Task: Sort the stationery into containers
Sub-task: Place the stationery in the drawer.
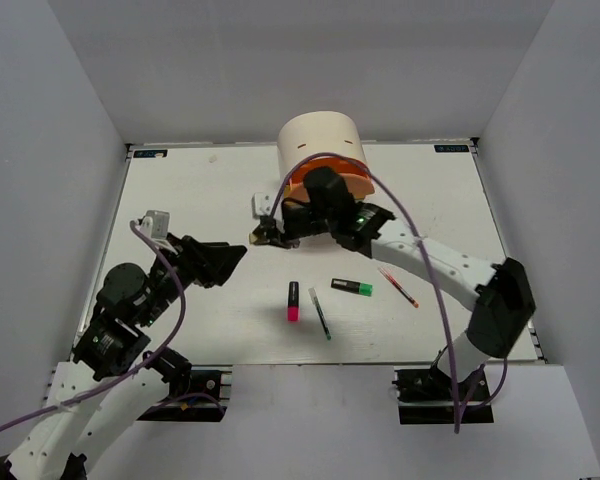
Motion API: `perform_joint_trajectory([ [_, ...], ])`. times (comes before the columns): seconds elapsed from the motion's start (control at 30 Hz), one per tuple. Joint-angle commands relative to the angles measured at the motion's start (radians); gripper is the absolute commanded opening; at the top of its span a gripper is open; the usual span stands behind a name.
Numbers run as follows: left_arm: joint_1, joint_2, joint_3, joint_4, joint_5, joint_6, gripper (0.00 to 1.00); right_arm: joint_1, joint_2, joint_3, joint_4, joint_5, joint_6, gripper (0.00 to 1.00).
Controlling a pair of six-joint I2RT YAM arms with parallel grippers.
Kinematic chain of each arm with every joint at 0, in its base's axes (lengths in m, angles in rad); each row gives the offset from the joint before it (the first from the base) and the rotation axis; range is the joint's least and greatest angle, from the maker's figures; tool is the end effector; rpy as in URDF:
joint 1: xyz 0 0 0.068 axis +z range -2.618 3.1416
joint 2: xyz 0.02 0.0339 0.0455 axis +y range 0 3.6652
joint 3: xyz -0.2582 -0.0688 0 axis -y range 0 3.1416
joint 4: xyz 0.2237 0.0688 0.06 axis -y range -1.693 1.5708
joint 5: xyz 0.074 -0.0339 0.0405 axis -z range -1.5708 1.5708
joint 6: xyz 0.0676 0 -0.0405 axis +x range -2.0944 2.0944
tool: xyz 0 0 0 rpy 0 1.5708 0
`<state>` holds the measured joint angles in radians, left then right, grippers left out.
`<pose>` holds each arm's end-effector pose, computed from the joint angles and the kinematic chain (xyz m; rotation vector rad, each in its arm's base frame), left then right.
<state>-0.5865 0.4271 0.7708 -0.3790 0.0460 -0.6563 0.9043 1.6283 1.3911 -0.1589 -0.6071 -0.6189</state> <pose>0.0956 -0.0672 0.3473 -0.0216 1.6993 -0.9866 0.2082 0.3271 0.3271 -1.6241 1.1197 0.7816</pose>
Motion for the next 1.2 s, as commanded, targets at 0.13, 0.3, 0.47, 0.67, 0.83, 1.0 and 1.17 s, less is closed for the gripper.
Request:
perform_joint_trajectory([
  [0.13,-0.004,0.249,0.058,0.071,0.209,0.032,0.79,-0.085,-0.165,-0.087,0.225,0.214,0.146,0.0],
  [0.3,-0.004,0.393,0.024,0.094,0.296,0.014,0.89,-0.183,-0.217,-0.127,0.251,0.319,0.125,0.0],
  [0.47,-0.004,0.43,-0.03,0.176,0.305,0.003,0.91,-0.261,-0.243,-0.129,0.269,0.336,0.116,0.0],
  [0.67,-0.004,0.45,-0.088,0.178,0.305,0.003,0.91,-0.357,-0.235,-0.101,0.286,0.31,0.156,0.0],
  [0.83,-0.004,0.46,-0.119,0.166,0.305,0.003,0.91,-0.393,-0.213,-0.096,0.274,0.258,0.182,0.0],
  [1.0,-0.004,0.449,-0.148,0.175,0.305,-0.006,0.91,-0.43,-0.186,-0.106,0.28,0.237,0.209,0.0],
  [1.17,-0.004,0.44,-0.157,0.166,0.295,-0.016,0.92,-0.455,-0.144,-0.096,0.306,0.221,0.223,0.0],
])
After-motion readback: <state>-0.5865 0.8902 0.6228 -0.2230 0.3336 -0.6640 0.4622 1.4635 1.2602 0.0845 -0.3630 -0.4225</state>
